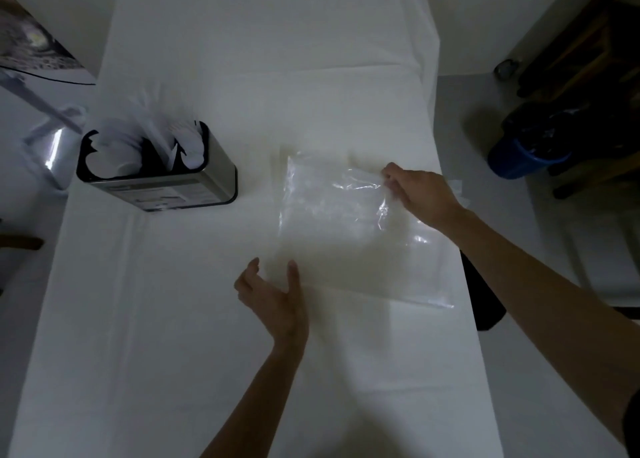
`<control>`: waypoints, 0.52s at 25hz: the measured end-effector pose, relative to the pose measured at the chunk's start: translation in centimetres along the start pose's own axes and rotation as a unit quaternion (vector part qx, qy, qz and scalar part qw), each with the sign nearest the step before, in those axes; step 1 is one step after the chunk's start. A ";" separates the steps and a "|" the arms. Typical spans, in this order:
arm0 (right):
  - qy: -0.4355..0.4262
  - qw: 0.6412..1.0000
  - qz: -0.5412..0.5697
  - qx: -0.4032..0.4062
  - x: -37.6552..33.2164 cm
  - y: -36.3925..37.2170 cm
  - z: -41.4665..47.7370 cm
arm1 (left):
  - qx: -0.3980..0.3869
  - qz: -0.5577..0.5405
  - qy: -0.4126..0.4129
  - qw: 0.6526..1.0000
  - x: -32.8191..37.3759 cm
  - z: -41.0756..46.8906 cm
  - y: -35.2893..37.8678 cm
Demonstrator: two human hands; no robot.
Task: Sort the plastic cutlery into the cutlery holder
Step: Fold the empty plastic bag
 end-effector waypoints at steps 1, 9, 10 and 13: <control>0.013 0.999 0.033 0.004 0.1 -0.7 -1.4 | -0.010 -0.044 -0.026 0.999 0.1 -0.8 0.4; 0.209 0.882 0.395 0.148 3.3 -4.6 -13.4 | -0.176 -0.201 -0.187 0.945 4.5 -6.8 6.6; 0.239 0.862 0.419 0.157 3.8 -4.3 -14.5 | -0.219 -0.205 -0.210 0.931 4.7 -7.6 7.9; 0.323 0.826 0.425 0.182 5.6 -2.2 -18.0 | -0.289 -0.204 -0.197 0.914 5.1 -9.5 10.2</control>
Point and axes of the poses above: each hand's wrist, its own z-axis towards the middle knuckle, its own y-axis out of the palm, x = y × z, the point moved 5 cm from there along z, towards the middle knuckle, and after that the axes turned 2 degrees about -z, right-handed, at the moved point
